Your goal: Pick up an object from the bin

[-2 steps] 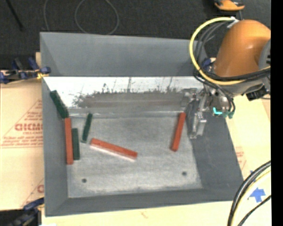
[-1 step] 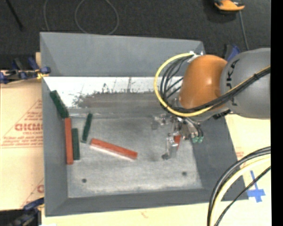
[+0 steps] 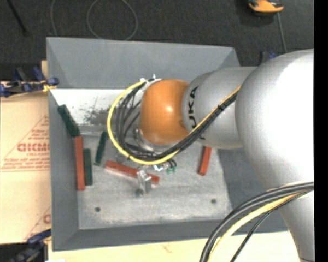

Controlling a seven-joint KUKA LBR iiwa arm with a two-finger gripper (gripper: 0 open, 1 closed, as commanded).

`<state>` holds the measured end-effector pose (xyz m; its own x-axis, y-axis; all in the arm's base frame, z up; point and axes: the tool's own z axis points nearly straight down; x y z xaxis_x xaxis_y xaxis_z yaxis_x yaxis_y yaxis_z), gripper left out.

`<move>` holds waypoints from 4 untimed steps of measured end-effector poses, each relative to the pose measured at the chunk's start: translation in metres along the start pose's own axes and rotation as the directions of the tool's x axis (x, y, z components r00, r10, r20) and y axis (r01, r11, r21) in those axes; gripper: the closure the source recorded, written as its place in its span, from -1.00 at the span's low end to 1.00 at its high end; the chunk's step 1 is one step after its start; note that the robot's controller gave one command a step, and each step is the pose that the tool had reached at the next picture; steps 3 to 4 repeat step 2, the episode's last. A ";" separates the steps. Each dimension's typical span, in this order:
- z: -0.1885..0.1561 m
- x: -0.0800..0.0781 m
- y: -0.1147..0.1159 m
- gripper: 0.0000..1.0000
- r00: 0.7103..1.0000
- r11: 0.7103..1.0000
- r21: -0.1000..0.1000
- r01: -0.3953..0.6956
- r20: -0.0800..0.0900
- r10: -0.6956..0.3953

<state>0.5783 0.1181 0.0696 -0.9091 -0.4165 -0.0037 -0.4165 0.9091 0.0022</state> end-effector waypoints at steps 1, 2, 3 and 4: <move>-0.002 0.000 -0.003 1.00 1.000 1.000 0.003 -0.003 0.002 0.003; -0.179 0.032 0.029 1.00 1.000 1.000 0.005 0.007 0.008 -0.007; -0.179 0.032 0.029 1.00 1.000 1.000 0.005 0.007 0.008 -0.007; -0.179 0.032 0.029 1.00 1.000 1.000 0.005 0.007 0.008 -0.007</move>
Offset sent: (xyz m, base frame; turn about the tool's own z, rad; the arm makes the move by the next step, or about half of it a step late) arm 0.0000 0.0000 0.0000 0.0000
